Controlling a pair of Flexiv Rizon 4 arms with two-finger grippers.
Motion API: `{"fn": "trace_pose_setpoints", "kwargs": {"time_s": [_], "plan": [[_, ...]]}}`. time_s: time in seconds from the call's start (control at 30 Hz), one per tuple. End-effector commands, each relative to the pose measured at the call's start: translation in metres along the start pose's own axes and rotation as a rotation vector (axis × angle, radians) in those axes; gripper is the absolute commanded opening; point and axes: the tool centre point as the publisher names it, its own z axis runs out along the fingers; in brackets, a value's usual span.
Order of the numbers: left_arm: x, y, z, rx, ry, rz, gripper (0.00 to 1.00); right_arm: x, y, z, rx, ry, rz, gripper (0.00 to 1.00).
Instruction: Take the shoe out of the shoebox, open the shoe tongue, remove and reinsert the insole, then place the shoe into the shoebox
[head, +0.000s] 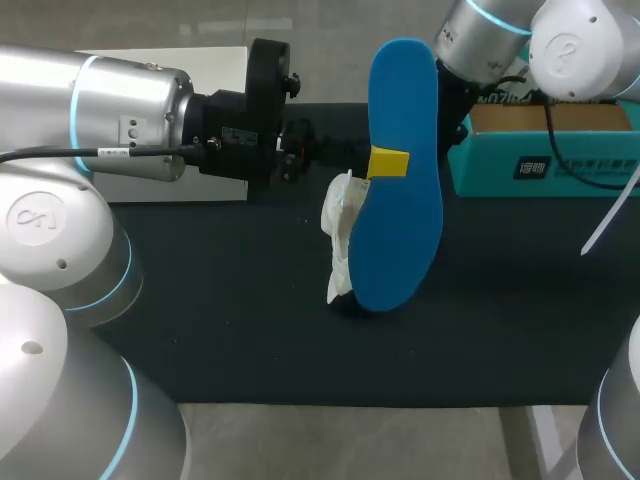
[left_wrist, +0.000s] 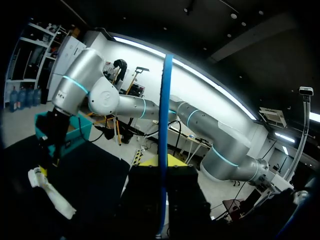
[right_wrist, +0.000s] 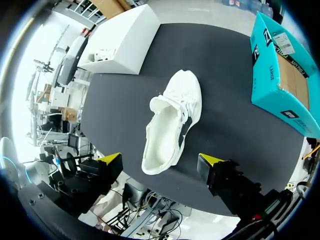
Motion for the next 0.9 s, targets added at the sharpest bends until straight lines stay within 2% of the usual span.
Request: {"fn": "trace_pose_setpoints", "kwargs": {"time_s": [0.03, 0.23, 0.4, 0.9], "plan": [[-0.001, 0.0, 0.002, 0.003, 0.002, 0.001, 0.0, 0.001, -0.001, 0.001, -0.02, 0.046, 0.036, 1.0], [-0.001, 0.0, 0.002, 0.003, 0.002, 0.001, 0.0, 0.011, -0.002, -0.009, -0.185, 0.312, 0.174, 1.0], [-0.001, 0.0, 0.002, 0.003, 0.002, 0.001, 0.0, 0.021, -0.005, -0.027, -0.278, 0.475, 0.233, 1.0], [-0.001, 0.0, 0.002, 0.003, 0.002, 0.001, 0.0, 0.047, -0.007, -0.071, -0.391, 0.667, 0.274, 1.0]]}}
